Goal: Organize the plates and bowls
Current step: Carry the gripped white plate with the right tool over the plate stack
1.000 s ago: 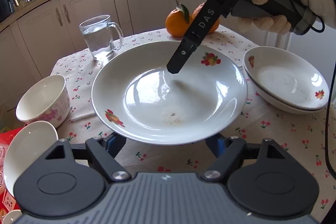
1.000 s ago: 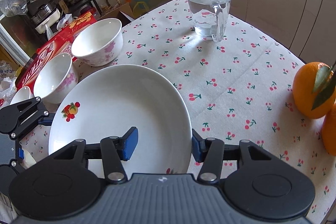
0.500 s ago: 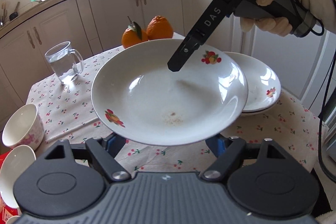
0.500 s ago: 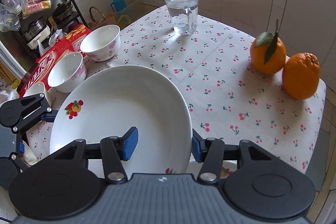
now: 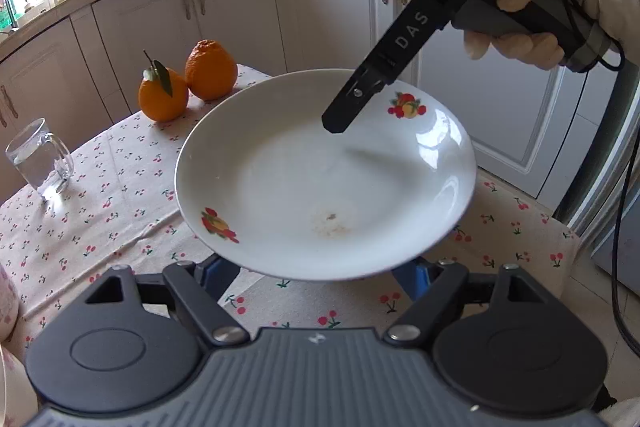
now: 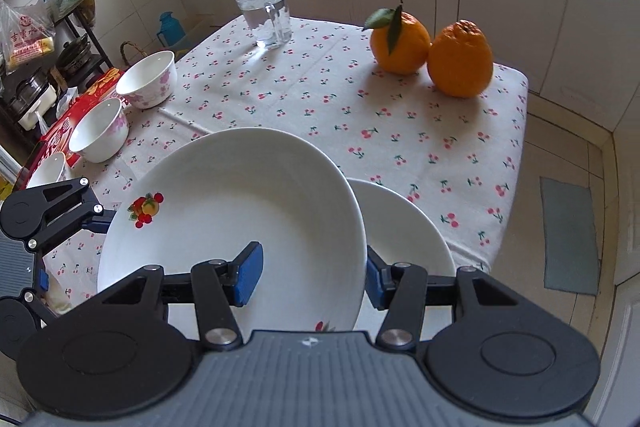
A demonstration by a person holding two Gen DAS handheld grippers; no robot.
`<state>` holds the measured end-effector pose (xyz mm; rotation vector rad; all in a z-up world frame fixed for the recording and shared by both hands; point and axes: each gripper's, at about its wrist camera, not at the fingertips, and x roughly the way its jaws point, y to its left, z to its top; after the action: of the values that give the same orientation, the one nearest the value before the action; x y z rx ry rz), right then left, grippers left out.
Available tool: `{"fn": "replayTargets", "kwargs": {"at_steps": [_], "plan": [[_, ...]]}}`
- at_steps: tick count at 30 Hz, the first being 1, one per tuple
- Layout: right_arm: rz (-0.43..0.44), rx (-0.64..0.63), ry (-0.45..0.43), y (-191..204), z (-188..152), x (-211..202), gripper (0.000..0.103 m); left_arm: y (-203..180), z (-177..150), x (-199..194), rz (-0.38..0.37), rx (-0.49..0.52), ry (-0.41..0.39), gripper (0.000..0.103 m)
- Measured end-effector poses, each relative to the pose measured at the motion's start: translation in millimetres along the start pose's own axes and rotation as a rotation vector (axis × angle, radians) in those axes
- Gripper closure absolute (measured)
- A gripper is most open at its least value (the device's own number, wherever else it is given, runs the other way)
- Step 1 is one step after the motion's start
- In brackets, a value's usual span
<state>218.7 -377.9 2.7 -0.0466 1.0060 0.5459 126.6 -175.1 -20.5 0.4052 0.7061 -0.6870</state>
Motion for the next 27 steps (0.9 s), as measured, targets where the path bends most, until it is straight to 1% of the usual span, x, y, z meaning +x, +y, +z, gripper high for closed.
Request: {"fn": "replayTargets", "kwargs": {"at_steps": [11,21,27], "plan": [[-0.004,0.067,-0.011,-25,-24,-1,0.045,-14,9,14,-0.016,0.039,0.027,0.021],[-0.008,0.096,0.003,-36,-32,5,0.045,-8,12,24,-0.018,0.025,0.051,0.021],[-0.013,0.110,0.018,-40,-36,10,0.045,-9,12,26,-0.022,0.053,0.047,0.021]]}}
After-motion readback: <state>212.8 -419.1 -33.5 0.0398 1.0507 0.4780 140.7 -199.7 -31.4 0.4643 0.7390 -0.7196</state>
